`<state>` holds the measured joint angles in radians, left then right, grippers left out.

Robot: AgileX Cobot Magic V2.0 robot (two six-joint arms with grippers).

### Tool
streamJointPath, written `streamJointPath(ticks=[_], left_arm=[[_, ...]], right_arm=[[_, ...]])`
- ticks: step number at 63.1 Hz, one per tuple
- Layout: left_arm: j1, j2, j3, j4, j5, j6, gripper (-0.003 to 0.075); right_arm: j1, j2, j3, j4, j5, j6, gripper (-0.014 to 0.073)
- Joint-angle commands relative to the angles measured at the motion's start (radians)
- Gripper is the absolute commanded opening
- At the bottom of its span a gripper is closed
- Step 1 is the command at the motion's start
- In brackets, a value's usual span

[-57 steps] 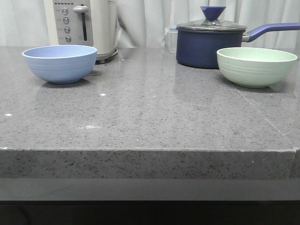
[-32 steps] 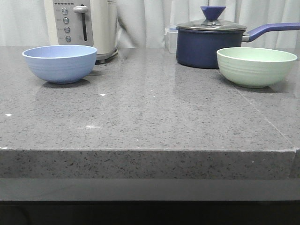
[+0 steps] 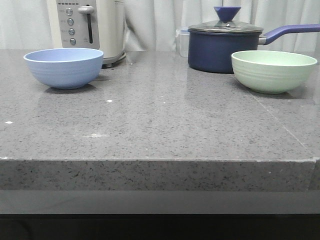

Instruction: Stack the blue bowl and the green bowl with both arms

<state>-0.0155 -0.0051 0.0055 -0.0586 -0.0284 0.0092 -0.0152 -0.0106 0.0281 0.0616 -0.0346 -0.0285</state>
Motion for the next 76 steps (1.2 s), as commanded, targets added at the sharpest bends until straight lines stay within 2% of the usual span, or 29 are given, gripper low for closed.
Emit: streamJointPath(ticks=[1,7,23,33,42,55,76], left_arm=[[-0.007,-0.017,-0.016,-0.008,-0.111,-0.009,-0.002],[-0.007,-0.016,-0.084,-0.008,-0.053,-0.009,-0.002],[-0.007,0.006,-0.422,-0.008,0.28,-0.009,-0.002],[-0.007,0.132,-0.645,-0.012,0.487,-0.009,-0.002],[-0.007,0.27,-0.776,-0.042,0.599,-0.009,-0.002],[-0.007,0.432,-0.816,-0.042,0.601,-0.009,-0.002],[-0.007,0.557,-0.813,-0.049,0.611,-0.009,-0.002]], right_arm=[[-0.005,-0.019,-0.038,0.0,-0.076,-0.003,-0.0057],[-0.005,-0.019,-0.105,0.0,0.002,-0.003,-0.0057],[-0.005,0.061,-0.435,-0.001,0.28,-0.003,-0.0057],[-0.005,0.204,-0.624,-0.001,0.45,-0.003,-0.0057],[-0.005,0.334,-0.732,-0.001,0.541,-0.003,-0.0057],[-0.005,0.471,-0.769,-0.001,0.566,-0.003,-0.0057],[-0.005,0.594,-0.763,-0.001,0.595,-0.003,-0.0057]])
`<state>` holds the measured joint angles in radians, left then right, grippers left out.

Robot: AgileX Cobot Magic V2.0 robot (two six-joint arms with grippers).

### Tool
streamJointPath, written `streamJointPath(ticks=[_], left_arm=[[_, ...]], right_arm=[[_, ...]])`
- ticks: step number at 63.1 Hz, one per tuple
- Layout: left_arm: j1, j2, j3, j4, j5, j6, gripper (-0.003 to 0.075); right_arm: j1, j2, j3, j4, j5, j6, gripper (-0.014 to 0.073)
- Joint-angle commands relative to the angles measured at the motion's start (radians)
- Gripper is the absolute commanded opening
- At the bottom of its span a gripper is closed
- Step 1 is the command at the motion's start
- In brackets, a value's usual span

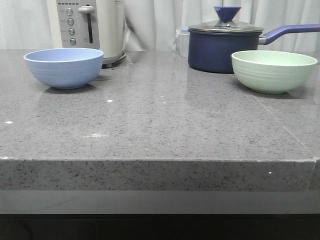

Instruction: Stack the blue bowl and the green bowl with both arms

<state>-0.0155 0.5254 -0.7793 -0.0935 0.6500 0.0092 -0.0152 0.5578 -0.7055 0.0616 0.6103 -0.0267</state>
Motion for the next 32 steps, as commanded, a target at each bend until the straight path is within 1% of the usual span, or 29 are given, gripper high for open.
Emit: streamJointPath(ticks=[1,6,10,12,13,16,22,25,28,32], left_arm=[[-0.007,0.03,-0.028,-0.014,-0.068,-0.009,-0.002],[-0.007,0.037,-0.028,-0.009,-0.07,-0.009,-0.0019],[-0.007,0.037,-0.028,-0.002,-0.07,-0.002,-0.0006],[-0.007,0.037,-0.028,0.001,-0.07,-0.002,0.0025],[-0.007,0.037,-0.028,0.001,-0.07,-0.002,0.0052],[-0.007,0.037,-0.028,0.001,-0.07,-0.002,0.0135],[-0.007,0.037,-0.028,0.001,-0.071,-0.002,0.0336],[-0.007,0.037,-0.028,0.001,-0.071,-0.002,0.0412],[-0.007,0.037,-0.028,0.001,-0.071,-0.002,0.0449],[-0.007,0.037,-0.028,0.001,-0.071,-0.002,0.0449]], right_arm=[[-0.005,0.03,-0.03,-0.001,-0.047,-0.005,-0.0057],[-0.005,0.039,-0.03,-0.001,-0.039,-0.006,-0.0046],[-0.005,0.04,-0.03,-0.001,-0.038,-0.007,-0.0004],[-0.005,0.04,-0.03,-0.001,-0.038,-0.012,0.0052],[-0.005,0.04,-0.03,-0.001,-0.038,-0.017,0.0077],[-0.005,0.04,-0.03,-0.001,-0.038,-0.026,0.0185],[-0.005,0.04,-0.03,-0.001,-0.037,-0.026,0.0447],[-0.005,0.04,-0.03,-0.001,-0.032,-0.026,0.0532],[-0.005,0.04,-0.03,-0.001,-0.026,-0.026,0.0582],[-0.005,0.04,-0.03,0.0,-0.024,-0.026,0.0598]])
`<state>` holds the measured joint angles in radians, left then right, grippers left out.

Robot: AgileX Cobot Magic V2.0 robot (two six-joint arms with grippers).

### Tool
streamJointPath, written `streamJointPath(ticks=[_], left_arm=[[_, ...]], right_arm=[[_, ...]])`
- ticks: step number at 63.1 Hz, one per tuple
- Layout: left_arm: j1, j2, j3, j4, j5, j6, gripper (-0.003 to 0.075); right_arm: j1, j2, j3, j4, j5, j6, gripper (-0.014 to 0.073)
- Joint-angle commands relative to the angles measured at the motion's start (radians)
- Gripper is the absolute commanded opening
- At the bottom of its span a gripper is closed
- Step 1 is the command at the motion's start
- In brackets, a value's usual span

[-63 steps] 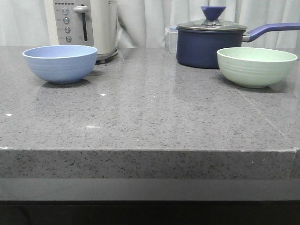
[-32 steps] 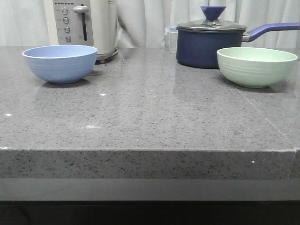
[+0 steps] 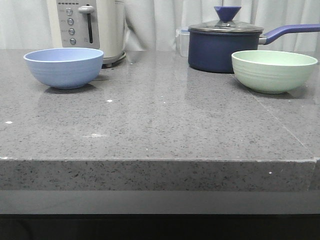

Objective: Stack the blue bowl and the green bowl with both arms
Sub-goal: 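Lower the right gripper onto the rim of the pale green bowl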

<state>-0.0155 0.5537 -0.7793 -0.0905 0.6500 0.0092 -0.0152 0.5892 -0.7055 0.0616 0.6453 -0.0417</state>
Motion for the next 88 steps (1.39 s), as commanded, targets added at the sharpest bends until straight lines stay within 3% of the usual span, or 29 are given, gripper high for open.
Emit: streamJointPath(ticks=[1,17,30,46,65,77,88], left_arm=[[-0.007,0.009,-0.028,-0.002,-0.071,-0.002,0.0446],[-0.191,0.009,-0.028,-0.017,-0.09,0.048,0.0438],[-0.302,0.009,-0.028,-0.01,-0.093,0.05,0.0438],[-0.306,0.009,-0.028,-0.01,-0.093,0.05,0.0438],[-0.306,0.009,-0.028,-0.01,-0.093,0.05,0.0438],[-0.306,0.009,-0.028,-0.01,-0.093,0.05,0.0438],[-0.306,0.009,-0.028,-0.01,-0.093,0.05,0.0438]], right_arm=[[-0.005,0.009,-0.031,0.0,-0.059,-0.011,0.0597],[-0.005,0.11,-0.117,0.0,0.008,-0.01,0.0597],[-0.019,0.318,-0.258,0.0,0.105,-0.009,0.0597],[-0.15,0.601,-0.472,0.104,0.219,-0.029,0.0597],[-0.193,0.907,-0.697,0.422,0.29,-0.245,0.0597],[-0.176,1.024,-0.773,0.451,0.289,-0.263,0.0593],[-0.149,1.094,-0.806,0.452,0.271,-0.268,0.0486]])
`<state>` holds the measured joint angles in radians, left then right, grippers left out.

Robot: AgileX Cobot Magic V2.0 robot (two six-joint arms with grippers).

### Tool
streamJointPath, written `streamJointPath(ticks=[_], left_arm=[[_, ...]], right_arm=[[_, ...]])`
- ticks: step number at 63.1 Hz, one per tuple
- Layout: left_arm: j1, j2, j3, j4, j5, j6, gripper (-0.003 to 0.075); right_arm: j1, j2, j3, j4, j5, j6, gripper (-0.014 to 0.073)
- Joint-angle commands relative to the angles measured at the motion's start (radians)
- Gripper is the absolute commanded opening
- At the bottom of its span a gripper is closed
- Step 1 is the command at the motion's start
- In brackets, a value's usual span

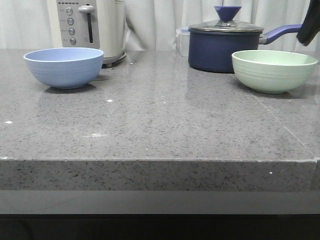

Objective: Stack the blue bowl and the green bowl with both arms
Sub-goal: 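Lower the right gripper onto the rim of the pale green bowl, then slide the pale green bowl with the right gripper toward the blue bowl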

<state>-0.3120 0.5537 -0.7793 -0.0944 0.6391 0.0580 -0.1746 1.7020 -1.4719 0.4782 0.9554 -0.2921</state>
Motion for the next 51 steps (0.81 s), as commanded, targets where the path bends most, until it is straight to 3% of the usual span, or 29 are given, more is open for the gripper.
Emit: streamJointPath(ticks=[1,17,51], left_arm=[[-0.01,0.009,-0.028,-0.006,-0.082,0.001,0.0438],[-0.01,0.009,-0.028,-0.006,-0.082,0.001,0.0438],[-0.01,0.009,-0.028,-0.006,-0.082,0.001,0.0438]], right_arm=[[0.013,-0.015,-0.041,0.035,-0.042,-0.018,0.0479],[0.02,0.043,-0.043,0.035,-0.06,-0.021,0.0406],[0.02,0.047,-0.049,0.033,-0.052,-0.034,-0.0047]])
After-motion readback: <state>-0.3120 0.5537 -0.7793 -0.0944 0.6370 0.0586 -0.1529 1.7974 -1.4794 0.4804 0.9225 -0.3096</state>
